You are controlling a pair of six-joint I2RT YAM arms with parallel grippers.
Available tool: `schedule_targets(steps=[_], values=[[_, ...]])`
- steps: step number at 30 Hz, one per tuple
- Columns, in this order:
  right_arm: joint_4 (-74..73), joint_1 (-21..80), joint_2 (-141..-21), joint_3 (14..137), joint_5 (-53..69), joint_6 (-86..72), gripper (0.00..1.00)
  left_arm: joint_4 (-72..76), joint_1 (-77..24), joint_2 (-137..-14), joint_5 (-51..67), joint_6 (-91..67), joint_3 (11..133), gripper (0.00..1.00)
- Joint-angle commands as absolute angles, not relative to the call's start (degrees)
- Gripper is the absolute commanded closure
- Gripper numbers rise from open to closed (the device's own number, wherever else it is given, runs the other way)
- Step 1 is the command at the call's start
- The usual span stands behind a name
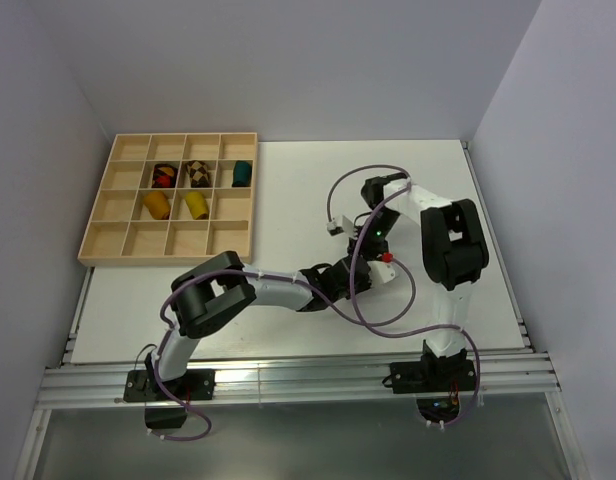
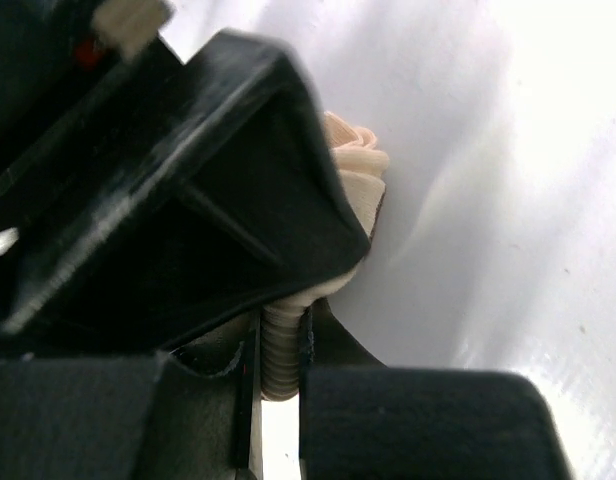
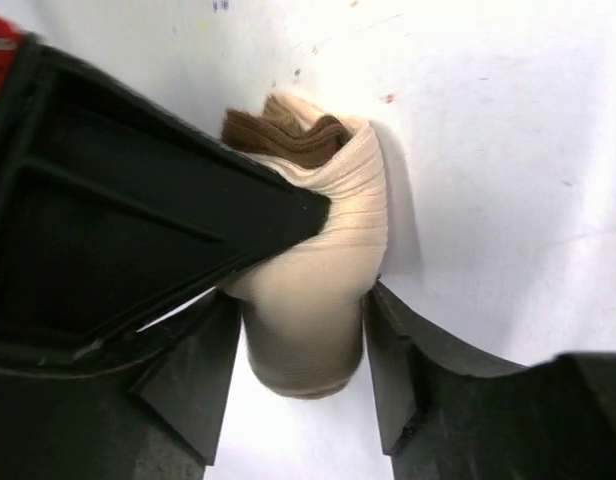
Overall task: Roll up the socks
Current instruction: Roll the sock at the center of the board, then pick up the sock at the center of the board.
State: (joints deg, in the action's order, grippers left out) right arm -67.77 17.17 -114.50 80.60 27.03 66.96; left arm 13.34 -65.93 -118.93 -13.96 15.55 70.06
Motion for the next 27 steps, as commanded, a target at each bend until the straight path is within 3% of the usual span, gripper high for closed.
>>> schedule_targets(steps=[1,2,3,27], values=[[-76.3,16.5,-112.7,82.2,42.5,64.6,0.37,8.5,-61.8,-125.9,-8.6,9.7,65.8,1.0],[-77.9,15.2,-112.5,83.0,42.9,64.8,0.35,8.6,-61.8,-125.8,-8.7,9.6,65.7,1.0],[-78.2,14.7,-112.2,83.1,43.4,64.9,0.22,8.6,-61.9,-125.7,-8.8,9.4,65.6,1.0],[-72.8,-8.0,-97.9,84.6,44.5,53.6,0.19,11.4,-60.3,-116.9,-8.3,1.6,61.3,1.0]])
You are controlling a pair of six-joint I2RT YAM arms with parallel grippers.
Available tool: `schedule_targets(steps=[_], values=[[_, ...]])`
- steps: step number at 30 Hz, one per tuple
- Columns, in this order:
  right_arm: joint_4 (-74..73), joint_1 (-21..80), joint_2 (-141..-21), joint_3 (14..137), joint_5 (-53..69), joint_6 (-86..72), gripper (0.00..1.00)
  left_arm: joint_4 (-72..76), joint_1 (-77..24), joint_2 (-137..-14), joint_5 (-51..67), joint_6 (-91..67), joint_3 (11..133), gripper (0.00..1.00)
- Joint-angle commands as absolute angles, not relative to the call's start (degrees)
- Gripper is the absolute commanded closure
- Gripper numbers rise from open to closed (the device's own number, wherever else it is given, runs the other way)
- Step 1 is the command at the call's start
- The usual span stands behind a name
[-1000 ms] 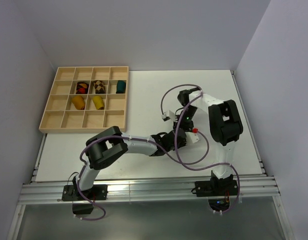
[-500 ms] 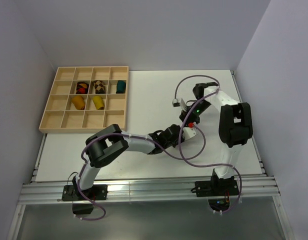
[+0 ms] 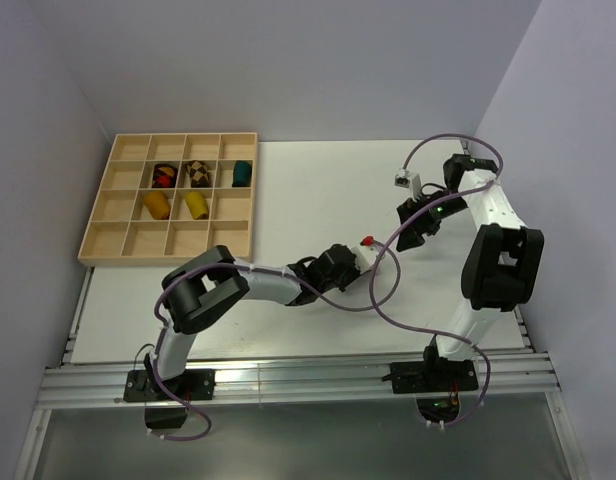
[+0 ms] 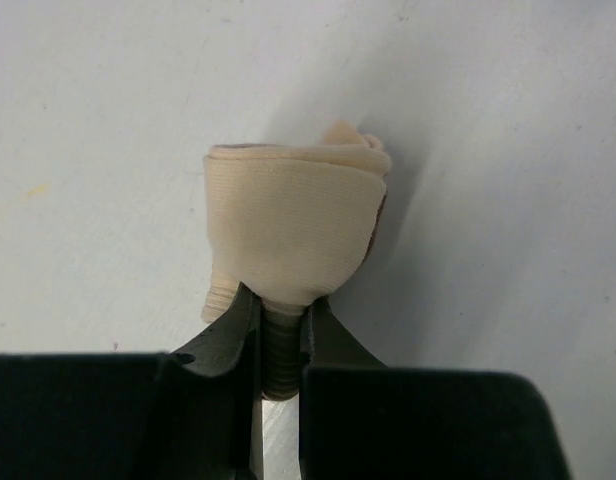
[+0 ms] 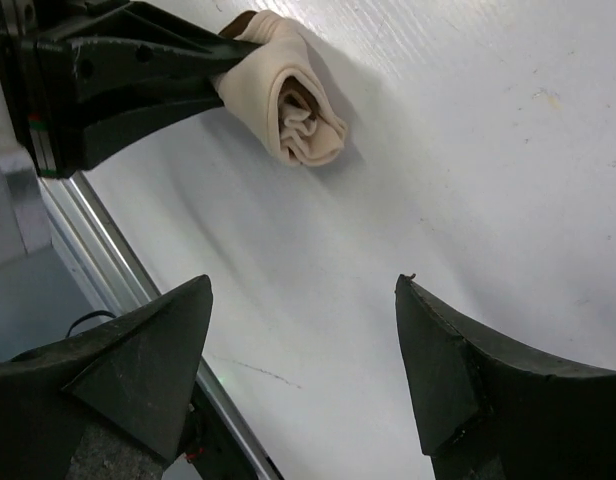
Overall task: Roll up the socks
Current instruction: Pick up the sock at the center of the board, then place the sock in the storage box.
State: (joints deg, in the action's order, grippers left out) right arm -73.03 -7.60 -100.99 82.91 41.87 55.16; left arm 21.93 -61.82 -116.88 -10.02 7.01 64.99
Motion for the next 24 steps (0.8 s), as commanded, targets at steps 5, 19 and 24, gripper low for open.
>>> schedule_targets(steps=[5,19,24], values=[[-71.2,-9.5,-96.7,83.3,44.7,51.9,0.19,13.2,-57.0,-112.0,-5.6,-3.7,60.6,1.0],[-65.0,-10.8,-90.9,79.6,43.4,46.5,0.19,12.6,-48.5,-100.1,-8.2,-10.8,59.6,1.0],[-65.3,-10.9,-91.1,79.9,44.4,45.9,0.19,9.8,-43.4,-93.5,-12.7,-13.0,59.1,1.0]])
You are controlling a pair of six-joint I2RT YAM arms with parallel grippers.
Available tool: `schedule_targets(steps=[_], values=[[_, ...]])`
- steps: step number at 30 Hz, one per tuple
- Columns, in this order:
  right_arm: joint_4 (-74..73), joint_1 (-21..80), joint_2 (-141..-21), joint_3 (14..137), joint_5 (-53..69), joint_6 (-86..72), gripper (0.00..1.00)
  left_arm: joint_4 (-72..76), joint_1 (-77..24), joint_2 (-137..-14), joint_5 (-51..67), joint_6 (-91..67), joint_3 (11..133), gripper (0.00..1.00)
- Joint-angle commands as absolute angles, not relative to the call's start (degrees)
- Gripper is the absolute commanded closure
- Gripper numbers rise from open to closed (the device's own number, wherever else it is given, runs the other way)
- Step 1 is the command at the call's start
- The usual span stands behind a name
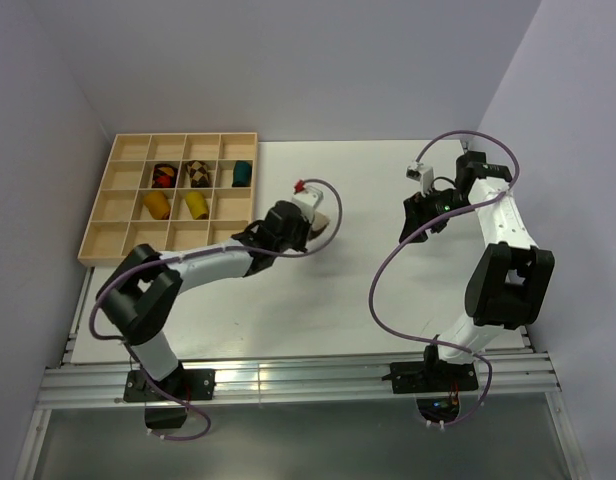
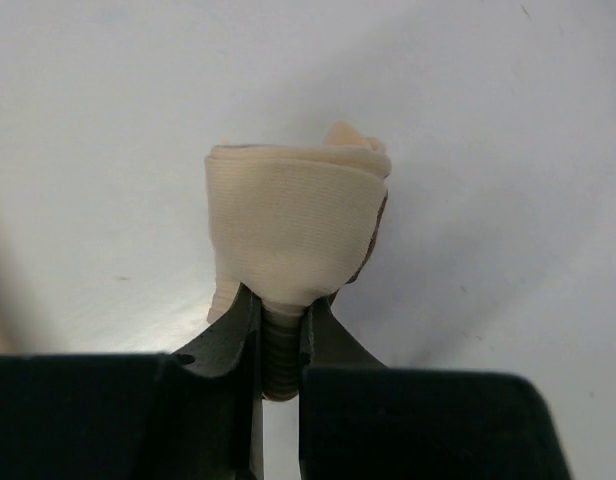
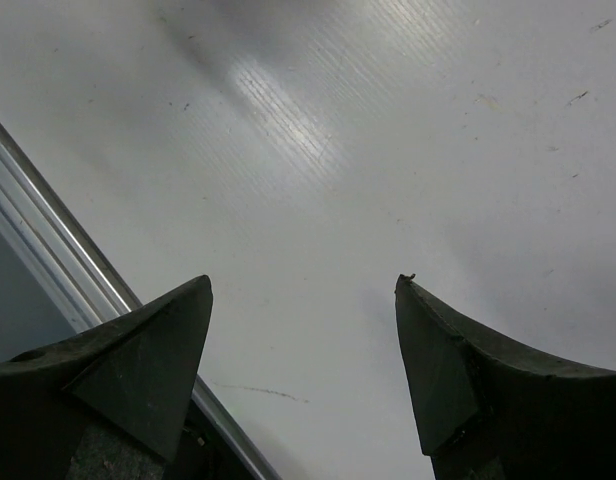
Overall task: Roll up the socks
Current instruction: Place the sock in the storage box.
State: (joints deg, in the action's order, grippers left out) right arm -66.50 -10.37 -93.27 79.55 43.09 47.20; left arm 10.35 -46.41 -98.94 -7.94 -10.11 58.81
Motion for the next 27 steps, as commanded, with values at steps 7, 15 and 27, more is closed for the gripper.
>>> schedule_targets(steps=[7,15,27], values=[[-65.9,-10.8,-91.8,81.2,45.4,45.9,0.19,1.5,-37.2,-88.0,-25.0,-15.7,60.6,1.0],[-67.1,-10.8,-94.0,82.3,46.1,46.7,0.19,-13.8,-34.3,-91.1,-45.5,-19.1,68.9,1.0],[-69.3,-10.8,-94.9,80.9,47.6,50.1,0.19,-25.3,-31.2,-111.7,-56.2,-21.7,81.0,1.0]])
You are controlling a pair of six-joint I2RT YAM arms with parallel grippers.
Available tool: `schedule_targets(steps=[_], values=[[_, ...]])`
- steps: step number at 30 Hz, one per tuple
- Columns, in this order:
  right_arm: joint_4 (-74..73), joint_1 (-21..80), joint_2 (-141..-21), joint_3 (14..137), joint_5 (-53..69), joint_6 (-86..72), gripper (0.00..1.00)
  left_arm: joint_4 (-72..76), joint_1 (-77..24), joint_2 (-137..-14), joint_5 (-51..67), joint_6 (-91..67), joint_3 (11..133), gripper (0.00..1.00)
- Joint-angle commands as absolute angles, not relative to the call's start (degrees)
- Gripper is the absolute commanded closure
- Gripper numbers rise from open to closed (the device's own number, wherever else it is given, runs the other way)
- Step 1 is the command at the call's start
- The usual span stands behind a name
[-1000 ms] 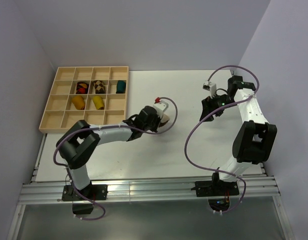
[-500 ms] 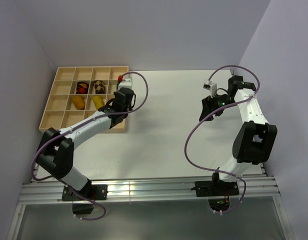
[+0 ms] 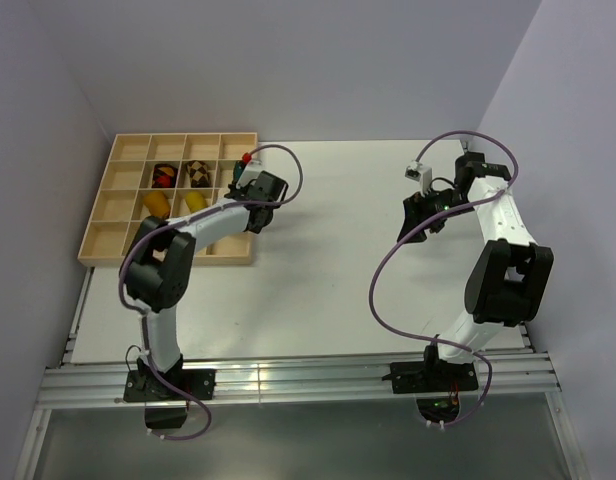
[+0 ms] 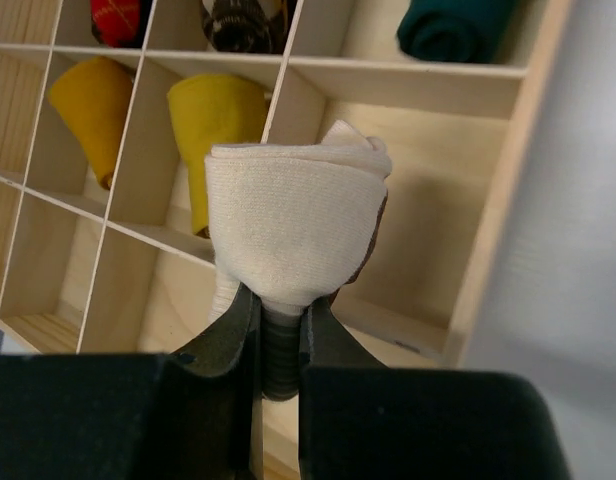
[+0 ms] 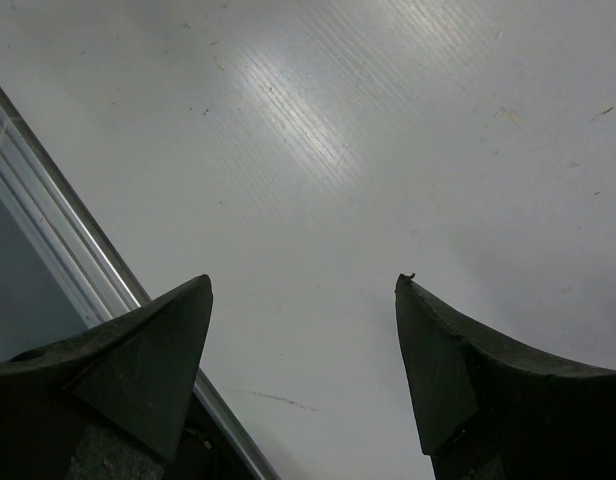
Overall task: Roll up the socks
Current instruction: Place the sock in the storage box.
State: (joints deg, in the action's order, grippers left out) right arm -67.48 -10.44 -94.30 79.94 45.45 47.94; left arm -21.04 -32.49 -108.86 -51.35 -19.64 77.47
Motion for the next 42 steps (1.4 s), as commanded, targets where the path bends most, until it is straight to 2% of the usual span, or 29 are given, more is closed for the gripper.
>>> schedule_targets(steps=[1,6,25,36,37,42], values=[[-69.3,-10.7,-95.1,80.6,47.5,50.0,0.19,-26.3,-30.8,-112.9,-56.7,-22.0,82.7,1.0],[-67.4,-10.8,-94.5,78.8,45.8,49.4,0.19,-24.6,-29.5,-117.1,-55.3,-20.0,84.5,1.0],[-66.6,-10.6,-93.2,77.0,44.5,48.3,0.19,-31.5,-28.4,-123.9,-30.7,-17.5,95.1,1.0],[-66.2,-10.6,-92.4,75.4,43.9,48.3,0.2,-29.7,-22.3,-123.0,-13.1,-21.5,92.5,1.0],[-66.0,-10.6,-92.4,75.1,43.9,48.1,0.19,-29.5,-22.2,-123.0,-12.6,-21.7,92.3,0.98],[-65.1,-10.4,-92.6,74.9,43.4,47.5,0.19,-28.7,-19.8,-123.0,-6.3,-23.4,90.8,0.78]])
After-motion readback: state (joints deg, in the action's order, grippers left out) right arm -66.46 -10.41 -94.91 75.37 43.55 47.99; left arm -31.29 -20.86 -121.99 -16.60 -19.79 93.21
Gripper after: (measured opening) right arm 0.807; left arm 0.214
